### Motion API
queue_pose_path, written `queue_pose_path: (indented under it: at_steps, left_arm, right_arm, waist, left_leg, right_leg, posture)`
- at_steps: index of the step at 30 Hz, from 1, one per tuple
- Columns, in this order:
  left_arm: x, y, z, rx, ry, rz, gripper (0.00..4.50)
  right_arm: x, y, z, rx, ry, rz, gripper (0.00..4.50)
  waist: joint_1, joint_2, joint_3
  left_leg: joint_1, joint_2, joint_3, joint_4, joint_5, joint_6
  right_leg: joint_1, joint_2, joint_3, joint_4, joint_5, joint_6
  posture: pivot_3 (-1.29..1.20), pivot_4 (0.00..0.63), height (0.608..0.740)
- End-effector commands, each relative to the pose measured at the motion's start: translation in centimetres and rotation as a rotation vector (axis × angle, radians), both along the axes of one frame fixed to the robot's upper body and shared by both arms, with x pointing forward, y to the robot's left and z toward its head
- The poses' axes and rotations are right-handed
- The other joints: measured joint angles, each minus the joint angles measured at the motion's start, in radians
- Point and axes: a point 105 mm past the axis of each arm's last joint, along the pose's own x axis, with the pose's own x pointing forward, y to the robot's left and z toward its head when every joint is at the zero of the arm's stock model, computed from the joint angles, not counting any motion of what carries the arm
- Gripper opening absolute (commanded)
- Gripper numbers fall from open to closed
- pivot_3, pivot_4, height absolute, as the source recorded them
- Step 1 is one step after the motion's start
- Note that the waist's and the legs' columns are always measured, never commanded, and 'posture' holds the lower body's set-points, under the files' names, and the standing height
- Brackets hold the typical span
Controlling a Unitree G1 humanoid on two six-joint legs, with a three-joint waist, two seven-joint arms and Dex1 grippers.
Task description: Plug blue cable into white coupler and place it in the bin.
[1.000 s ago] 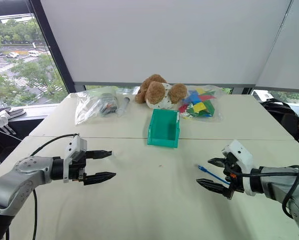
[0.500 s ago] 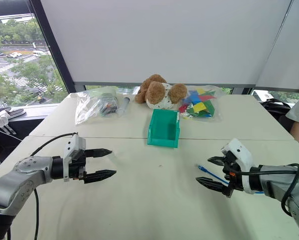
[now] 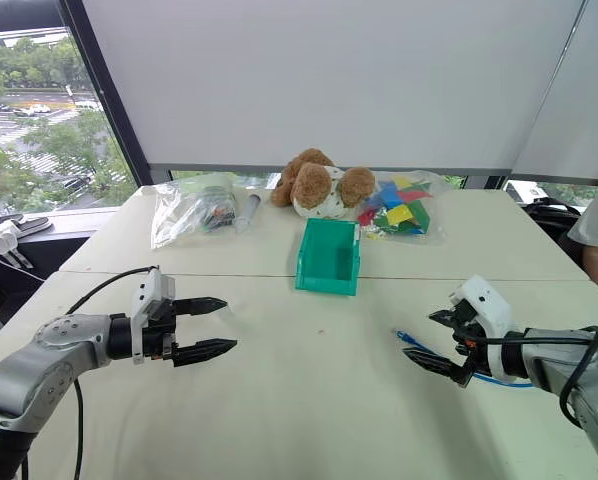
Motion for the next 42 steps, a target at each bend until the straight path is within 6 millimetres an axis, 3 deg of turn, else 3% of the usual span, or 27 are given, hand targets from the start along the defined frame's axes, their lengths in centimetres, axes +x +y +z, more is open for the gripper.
queue_pose_path:
  at_steps: [1, 7, 18, 21, 28, 33, 42]
  left_arm:
    - [-0.1, -0.3, 0.5, 0.003, -0.03, -0.019, 4.44]
    - [-0.1, -0.4, 0.1, 0.004, -0.022, -0.02, 4.44]
    - [0.1, -0.3, 0.0, 0.016, -0.027, -0.018, 4.44]
    - [0.1, -0.3, -0.1, 0.019, -0.028, -0.017, 4.5]
    - [0.0, 0.0, 0.0, 0.027, -0.032, -0.007, 4.5]
    - [-0.1, 0.2, 0.0, 0.031, -0.031, -0.003, 4.5]
    - [0.1, -0.1, 0.1, 0.039, -0.031, -0.024, 4.5]
  right_arm:
    - [-0.2, -2.4, -1.1, -0.054, 0.022, -0.048, 4.5]
    - [-0.7, -4.6, -4.2, -0.069, 0.073, -0.061, 4.5]
    - [0.7, -5.6, -6.8, -0.062, 0.11, -0.043, 4.5]
    - [1.0, -5.7, -7.1, -0.055, 0.113, -0.04, 3.7]
    - [1.1, -5.2, -7.7, -0.076, 0.137, 0.011, 0.13]
    - [1.5, -3.4, -6.9, -0.096, 0.1, 0.096, 0.02]
    - [1.4, 4.2, -3.5, -0.091, 0.014, 0.43, 0.02]
  waist:
    - [0.001, 0.0, 0.0]
    - [-0.005, 0.0, 0.0]
    - [-0.008, 0.0, 0.0]
    - [-0.008, 0.0, 0.0]
    - [-0.008, -0.001, 0.0]
    - [-0.01, -0.001, 0.0]
    - [-0.024, 0.0, 0.0]
  left_leg:
    - [0.0, 0.0, 0.0, 0.0, 0.0, 0.0]
    - [0.0, 0.0, 0.001, 0.002, 0.0, 0.0]
    - [0.002, 0.0, 0.001, 0.005, 0.0, 0.0]
    - [0.003, 0.0, 0.002, 0.005, 0.0, 0.0]
    - [0.014, 0.0, 0.002, 0.005, -0.001, 0.001]
    - [0.014, 0.001, 0.001, 0.005, -0.001, 0.001]
    - [0.013, 0.001, 0.001, 0.003, -0.001, 0.001]
  right_leg:
    - [0.0, 0.0, 0.0, 0.0, 0.0, 0.0]
    - [0.0, 0.0, 0.0, 0.001, 0.001, 0.001]
    - [0.0, 0.001, 0.0, 0.006, 0.001, 0.001]
    - [0.002, 0.001, 0.001, 0.006, 0.001, 0.001]
    - [0.014, -0.001, 0.001, 0.004, -0.002, -0.003]
    - [0.013, -0.002, 0.002, 0.004, -0.002, -0.003]
    - [0.01, -0.003, 0.002, 0.004, 0.0, 0.001]
  posture:
    - [0.0, 0.15, 0.74]
    - [0.0, 0.15, 0.74]
    - [0.0, 0.15, 0.74]
    - [0.0, 0.15, 0.74]
    - [0.0, 0.15, 0.74]
    - [0.0, 0.15, 0.74]
    - [0.0, 0.15, 0.74]
